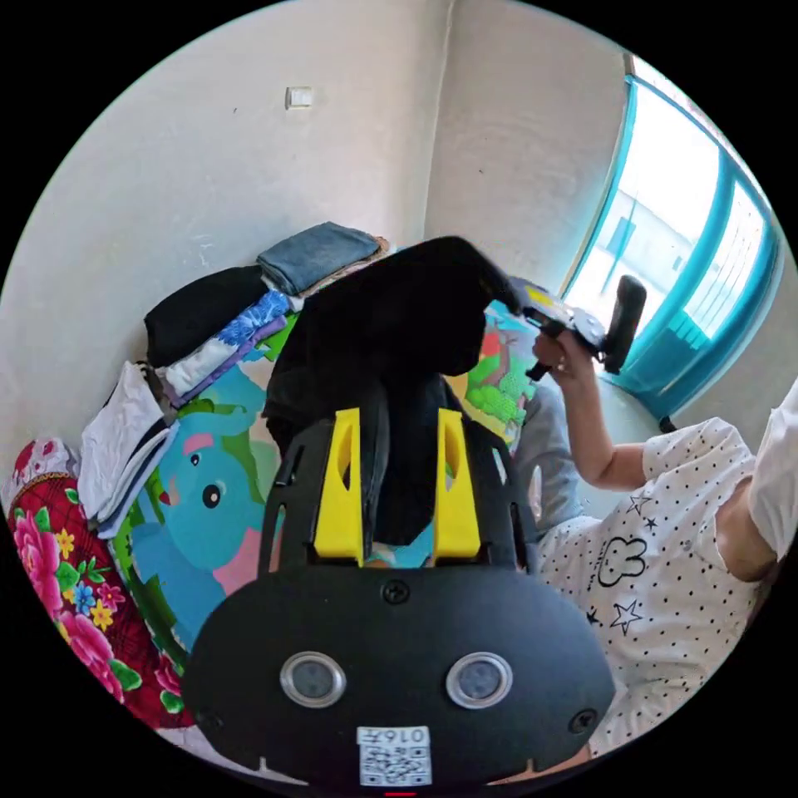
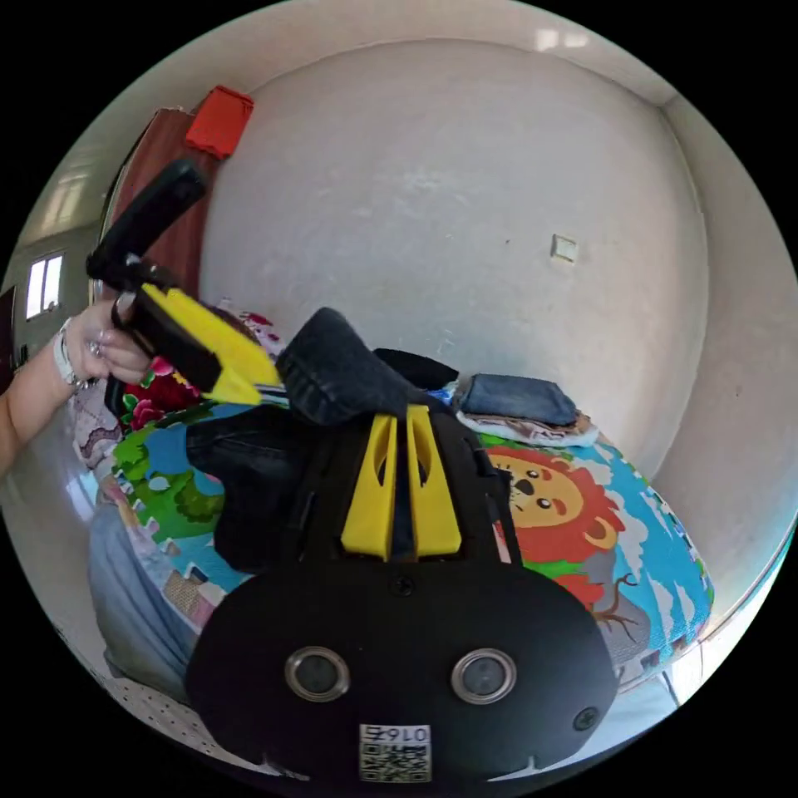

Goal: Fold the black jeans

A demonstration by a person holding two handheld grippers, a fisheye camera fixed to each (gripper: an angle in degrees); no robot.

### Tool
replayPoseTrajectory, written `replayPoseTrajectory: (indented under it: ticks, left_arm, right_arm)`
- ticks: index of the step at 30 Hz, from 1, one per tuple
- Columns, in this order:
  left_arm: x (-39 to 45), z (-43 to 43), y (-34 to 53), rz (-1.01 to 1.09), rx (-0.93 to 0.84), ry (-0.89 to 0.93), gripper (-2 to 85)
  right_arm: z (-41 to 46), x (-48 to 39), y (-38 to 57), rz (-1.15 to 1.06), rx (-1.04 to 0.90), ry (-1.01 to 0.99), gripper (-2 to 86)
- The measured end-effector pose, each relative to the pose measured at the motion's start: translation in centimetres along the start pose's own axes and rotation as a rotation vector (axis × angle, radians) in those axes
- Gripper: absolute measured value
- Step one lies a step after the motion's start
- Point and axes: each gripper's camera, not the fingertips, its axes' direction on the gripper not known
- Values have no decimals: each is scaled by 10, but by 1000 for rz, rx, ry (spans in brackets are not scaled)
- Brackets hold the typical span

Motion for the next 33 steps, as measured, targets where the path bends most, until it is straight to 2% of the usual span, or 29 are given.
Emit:
replayPoseTrajectory:
  ticks: [3, 5, 7, 9, 12, 14, 17, 19, 20, 22, 24, 28, 30, 31, 33]
  left_arm:
    - [-22, 3, 27, -88, -45, -162, 139]
    - [-31, 13, 41, -110, -114, -187, 143]
    - [-33, 29, 58, -123, -195, -140, 131]
    - [-29, 36, 68, -121, -215, -162, 59]
    - [-17, 18, 79, -98, -115, -220, 12]
    - [-20, -7, 85, -124, -39, -170, 4]
    - [-38, -71, 102, -199, 169, -60, -3]
    - [-53, -133, 127, -290, 338, -172, -2]
    - [-55, -147, 134, -311, 372, -227, -2]
    - [-63, -202, 166, -415, 507, -488, 8]
    - [-72, -233, 190, -511, 572, -615, 23]
    - [-98, -245, 223, -713, 487, -838, 49]
    - [-112, -227, 228, -785, 329, -873, 64]
    - [-118, -214, 233, -803, 255, -819, 84]
    - [-112, -198, 239, -752, 256, -656, 118]
  right_arm:
    - [-13, 106, 2, 201, 7, 121, 15]
    - [-11, 168, 8, 330, -38, 242, 19]
    - [5, 223, 19, 441, -171, 342, 28]
    - [24, 268, 36, 545, -389, 371, 54]
    - [12, 266, 54, 530, -360, 482, 77]
    - [4, 253, 60, 494, -330, 534, 79]
    - [-5, 227, 69, 400, -317, 548, 82]
    - [-9, 212, 75, 360, -307, 547, 84]
    - [-10, 204, 78, 344, -300, 537, 84]
    - [-11, 192, 82, 313, -295, 494, 84]
    - [-8, 177, 87, 271, -300, 436, 82]
    - [2, 139, 88, 181, -290, 278, 85]
    - [10, 102, 88, 96, -255, 72, 96]
    - [12, 91, 88, 67, -247, 6, 101]
    - [22, 42, 92, -75, -227, -216, 120]
